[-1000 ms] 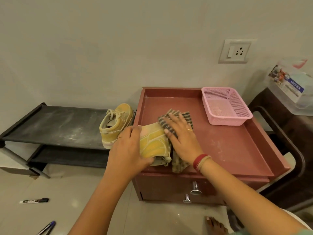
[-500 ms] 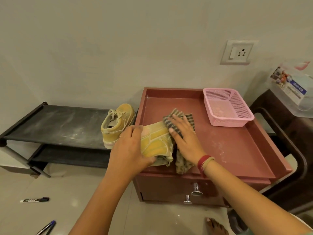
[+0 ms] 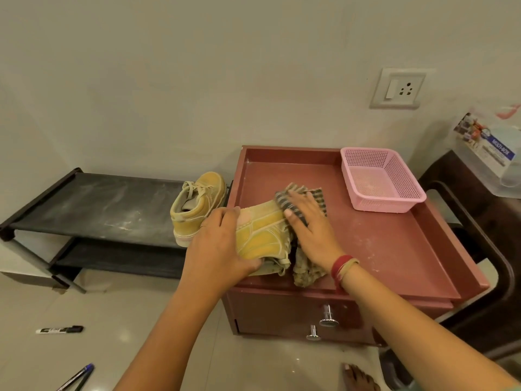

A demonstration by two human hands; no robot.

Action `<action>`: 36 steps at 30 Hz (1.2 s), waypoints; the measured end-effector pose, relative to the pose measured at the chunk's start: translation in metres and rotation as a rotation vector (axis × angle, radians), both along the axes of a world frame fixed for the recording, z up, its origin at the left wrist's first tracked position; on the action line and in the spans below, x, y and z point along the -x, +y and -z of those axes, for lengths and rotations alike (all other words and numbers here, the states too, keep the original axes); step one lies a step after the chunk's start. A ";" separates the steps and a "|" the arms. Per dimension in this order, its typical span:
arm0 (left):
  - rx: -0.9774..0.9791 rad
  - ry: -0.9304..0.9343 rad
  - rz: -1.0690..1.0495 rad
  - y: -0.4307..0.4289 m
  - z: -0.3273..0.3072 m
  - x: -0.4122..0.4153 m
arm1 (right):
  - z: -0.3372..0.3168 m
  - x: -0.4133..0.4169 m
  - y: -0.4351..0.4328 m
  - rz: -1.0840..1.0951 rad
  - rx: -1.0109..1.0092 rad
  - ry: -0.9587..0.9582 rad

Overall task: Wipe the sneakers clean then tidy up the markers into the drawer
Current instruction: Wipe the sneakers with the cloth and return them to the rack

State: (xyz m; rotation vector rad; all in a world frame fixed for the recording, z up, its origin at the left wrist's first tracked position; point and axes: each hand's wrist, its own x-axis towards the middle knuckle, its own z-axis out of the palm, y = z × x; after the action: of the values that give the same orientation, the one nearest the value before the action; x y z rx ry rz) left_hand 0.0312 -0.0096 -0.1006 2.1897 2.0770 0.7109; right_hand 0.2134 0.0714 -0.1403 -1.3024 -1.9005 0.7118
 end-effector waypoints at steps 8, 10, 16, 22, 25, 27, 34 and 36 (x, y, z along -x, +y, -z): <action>-0.008 -0.016 0.002 0.001 0.000 0.000 | 0.007 -0.007 0.007 0.054 0.052 0.070; -0.018 -0.018 0.002 0.001 0.001 0.000 | 0.000 -0.015 0.017 0.241 0.277 0.518; -0.017 -0.025 0.009 0.002 0.003 0.001 | -0.002 -0.015 0.009 0.217 0.131 0.400; -0.007 -0.025 0.004 0.002 0.002 0.001 | 0.008 -0.016 0.014 0.167 0.079 0.200; -0.009 -0.030 0.009 0.002 0.002 0.001 | 0.006 -0.012 0.005 0.031 -0.018 -0.001; -0.013 -0.029 0.007 0.002 0.002 0.001 | 0.011 -0.013 0.007 0.012 0.003 0.041; -0.021 -0.036 0.019 0.001 0.002 0.001 | 0.011 -0.016 0.008 0.041 0.045 0.105; -0.001 -0.038 0.020 0.001 0.001 0.002 | 0.008 -0.020 0.010 0.097 0.122 0.250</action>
State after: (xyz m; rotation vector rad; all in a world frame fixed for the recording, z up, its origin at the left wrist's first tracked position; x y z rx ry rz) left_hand 0.0297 -0.0089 -0.1018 2.1773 2.0340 0.7458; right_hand 0.2333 0.0817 -0.1481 -1.3032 -1.6053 0.9069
